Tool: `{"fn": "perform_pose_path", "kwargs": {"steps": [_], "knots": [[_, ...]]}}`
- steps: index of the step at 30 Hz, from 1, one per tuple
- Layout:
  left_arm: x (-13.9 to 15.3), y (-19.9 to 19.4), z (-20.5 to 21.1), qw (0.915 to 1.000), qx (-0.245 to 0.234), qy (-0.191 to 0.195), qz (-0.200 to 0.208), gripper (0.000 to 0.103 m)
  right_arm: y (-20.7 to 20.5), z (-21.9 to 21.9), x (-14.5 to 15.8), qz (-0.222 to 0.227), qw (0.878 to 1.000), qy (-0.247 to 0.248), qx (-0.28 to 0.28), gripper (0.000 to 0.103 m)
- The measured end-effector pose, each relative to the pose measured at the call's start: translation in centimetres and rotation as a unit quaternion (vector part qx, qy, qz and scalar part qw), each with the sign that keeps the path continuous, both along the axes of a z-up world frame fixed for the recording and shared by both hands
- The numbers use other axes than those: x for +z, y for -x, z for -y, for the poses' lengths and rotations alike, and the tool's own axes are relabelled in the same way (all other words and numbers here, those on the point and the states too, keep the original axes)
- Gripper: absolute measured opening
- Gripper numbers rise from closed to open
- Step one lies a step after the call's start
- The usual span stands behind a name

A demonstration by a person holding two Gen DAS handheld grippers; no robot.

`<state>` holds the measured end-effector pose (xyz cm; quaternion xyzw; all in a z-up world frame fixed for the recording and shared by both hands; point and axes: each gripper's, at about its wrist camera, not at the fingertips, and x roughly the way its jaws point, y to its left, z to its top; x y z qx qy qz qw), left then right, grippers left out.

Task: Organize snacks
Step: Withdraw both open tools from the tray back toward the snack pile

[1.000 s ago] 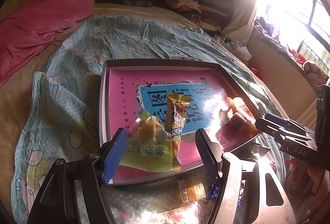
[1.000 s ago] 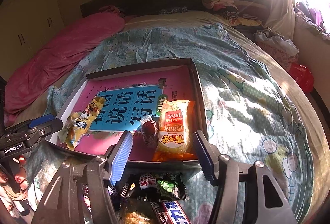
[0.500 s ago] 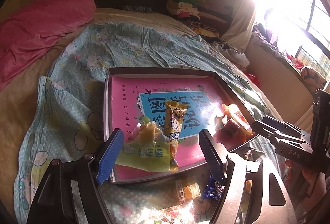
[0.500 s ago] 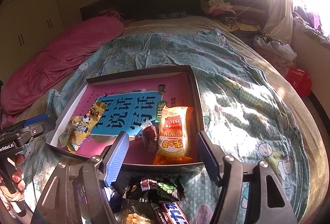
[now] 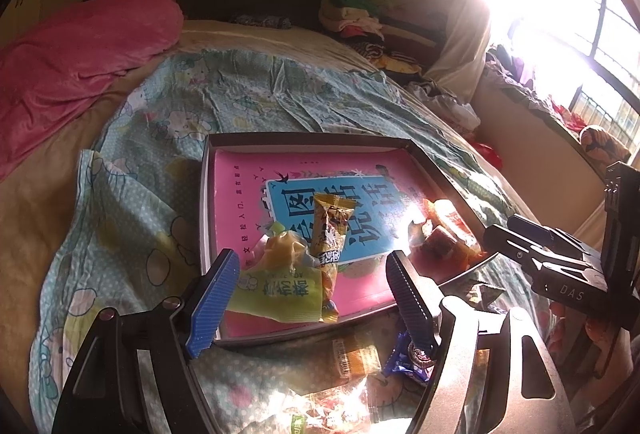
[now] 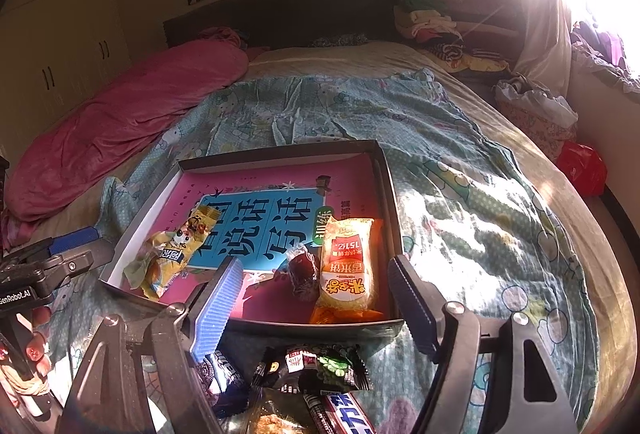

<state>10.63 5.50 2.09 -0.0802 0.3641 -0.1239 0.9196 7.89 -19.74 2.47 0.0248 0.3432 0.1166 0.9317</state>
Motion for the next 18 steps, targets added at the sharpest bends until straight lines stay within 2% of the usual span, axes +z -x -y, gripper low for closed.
{"fn": "perform_pose_path", "kwargs": {"steps": [18], "knots": [[1.0,2.2,1.3,0.9999,-0.008,-0.006,0.012,0.079,1.3,-0.6,1.2,0.022,1.0,-0.008,0.017,0.082]]}}
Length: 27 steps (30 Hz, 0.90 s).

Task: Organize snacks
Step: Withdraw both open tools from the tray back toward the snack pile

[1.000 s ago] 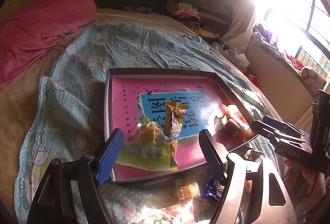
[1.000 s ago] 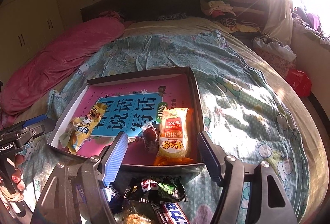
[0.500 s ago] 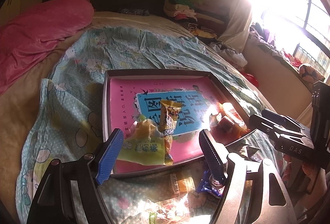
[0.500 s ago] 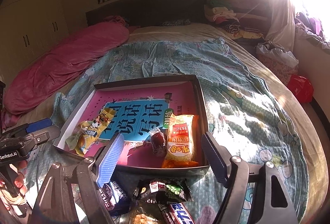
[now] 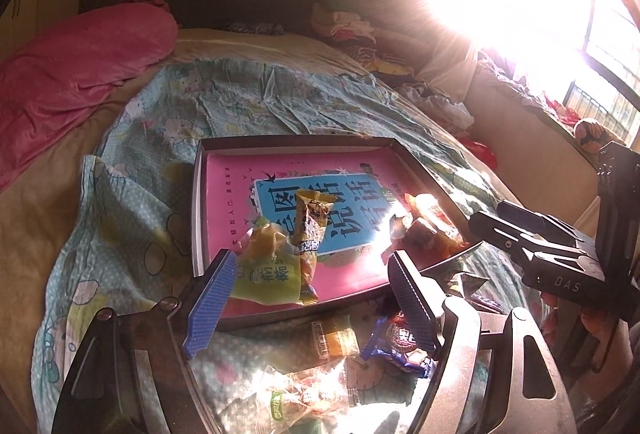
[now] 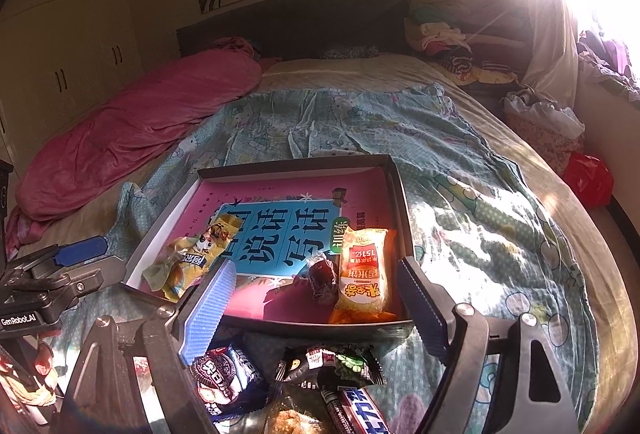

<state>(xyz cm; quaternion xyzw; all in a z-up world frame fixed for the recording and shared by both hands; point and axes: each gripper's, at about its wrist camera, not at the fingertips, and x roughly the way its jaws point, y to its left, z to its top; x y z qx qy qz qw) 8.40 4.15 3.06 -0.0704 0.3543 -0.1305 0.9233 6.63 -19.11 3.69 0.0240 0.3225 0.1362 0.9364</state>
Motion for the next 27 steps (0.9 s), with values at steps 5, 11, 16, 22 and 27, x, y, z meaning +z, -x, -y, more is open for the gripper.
{"fn": "perform_pose_path", "kwargs": {"steps": [5,11,16,22,27], "knots": [[0.2,0.5,0.5,1.0,-0.004,-0.003,-0.001,0.079,0.4,-0.1,0.2,0.002,1.0,-0.001,0.005,0.083],[0.4,1.2,0.8,1.0,-0.004,-0.005,-0.002,0.079,0.9,0.0,0.4,0.005,1.0,-0.006,0.007,0.084],[0.4,1.7,1.4,0.9999,-0.004,-0.012,-0.006,0.079,1.3,0.0,0.6,0.009,1.0,-0.009,0.01,0.085],[0.3,2.3,2.1,0.9998,-0.003,-0.017,-0.012,0.079,1.9,0.4,0.8,0.009,1.0,-0.011,0.009,0.089],[0.1,2.7,2.6,0.9995,-0.004,-0.023,-0.02,0.079,2.3,0.6,0.7,0.007,1.0,-0.019,0.013,0.09]]}}
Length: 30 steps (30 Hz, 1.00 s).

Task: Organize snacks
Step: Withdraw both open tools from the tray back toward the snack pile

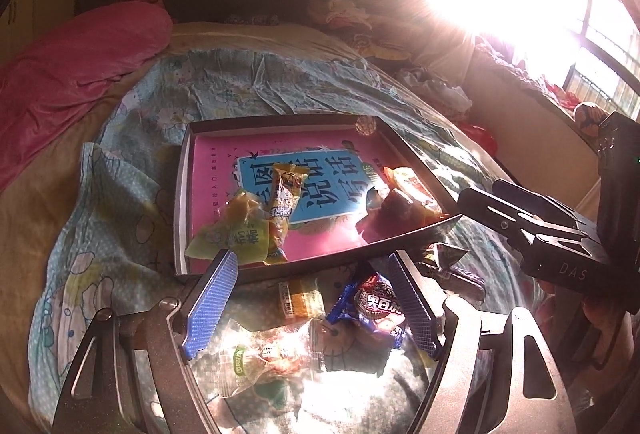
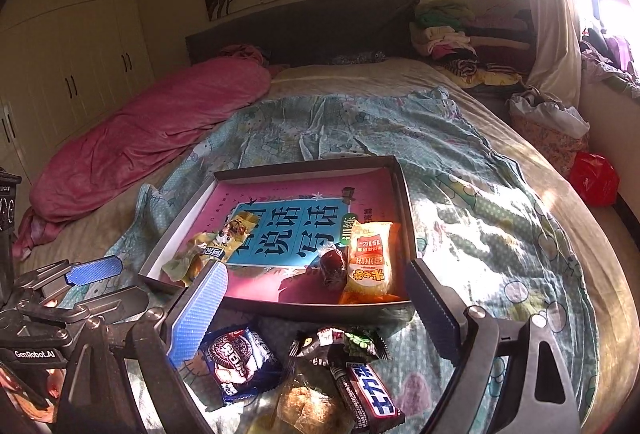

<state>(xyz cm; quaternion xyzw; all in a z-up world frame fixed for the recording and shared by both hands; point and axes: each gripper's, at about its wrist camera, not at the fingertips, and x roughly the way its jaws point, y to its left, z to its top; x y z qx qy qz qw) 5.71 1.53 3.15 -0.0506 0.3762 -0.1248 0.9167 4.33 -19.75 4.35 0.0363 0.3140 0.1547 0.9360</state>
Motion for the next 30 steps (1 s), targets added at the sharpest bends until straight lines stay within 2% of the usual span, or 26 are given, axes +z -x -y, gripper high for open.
{"fn": "perform_pose_path", "kwargs": {"steps": [17,30], "knots": [[-0.6,0.6,0.5,0.9997,0.004,-0.007,-0.024,0.079,0.8,0.8,0.0,0.003,1.0,-0.003,-0.002,0.094],[-0.6,1.0,-1.0,0.9993,0.021,-0.002,-0.031,0.079,1.4,2.7,0.0,-0.001,1.0,-0.011,-0.02,0.094]]}}
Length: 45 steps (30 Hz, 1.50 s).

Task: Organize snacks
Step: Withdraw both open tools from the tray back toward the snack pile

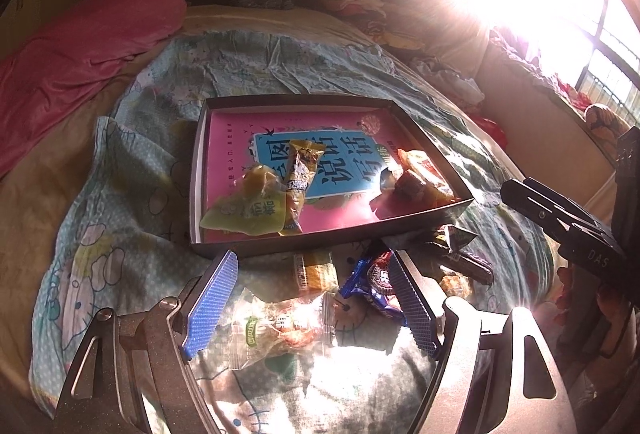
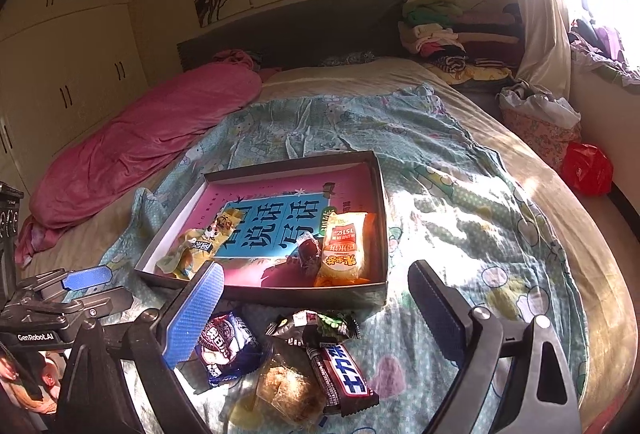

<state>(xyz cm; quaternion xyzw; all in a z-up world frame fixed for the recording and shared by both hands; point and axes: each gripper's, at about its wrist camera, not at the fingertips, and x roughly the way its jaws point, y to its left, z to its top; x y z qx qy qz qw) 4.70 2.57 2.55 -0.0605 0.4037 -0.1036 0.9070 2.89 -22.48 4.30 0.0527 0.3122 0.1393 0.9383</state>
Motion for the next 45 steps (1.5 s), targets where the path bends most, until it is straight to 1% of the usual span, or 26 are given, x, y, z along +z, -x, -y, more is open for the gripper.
{"fn": "perform_pose_path", "kwargs": {"steps": [10,21,34,45], "knots": [[-0.2,0.6,-1.0,0.9999,0.009,-0.001,-0.009,0.079,0.4,1.6,-0.2,-0.004,1.0,-0.007,-0.016,0.094],[-0.7,1.2,-1.6,0.9997,0.013,-0.001,-0.022,0.079,0.6,2.1,-0.2,-0.004,1.0,-0.01,-0.024,0.094],[-2.0,1.9,-1.4,0.9985,0.003,-0.002,-0.055,0.079,1.3,1.1,-1.0,-0.02,1.0,-0.002,0.004,0.094],[-2.8,1.9,-0.6,0.9976,-0.008,-0.011,-0.068,0.079,1.9,0.2,-1.6,-0.032,0.999,0.008,0.025,0.094]]}}
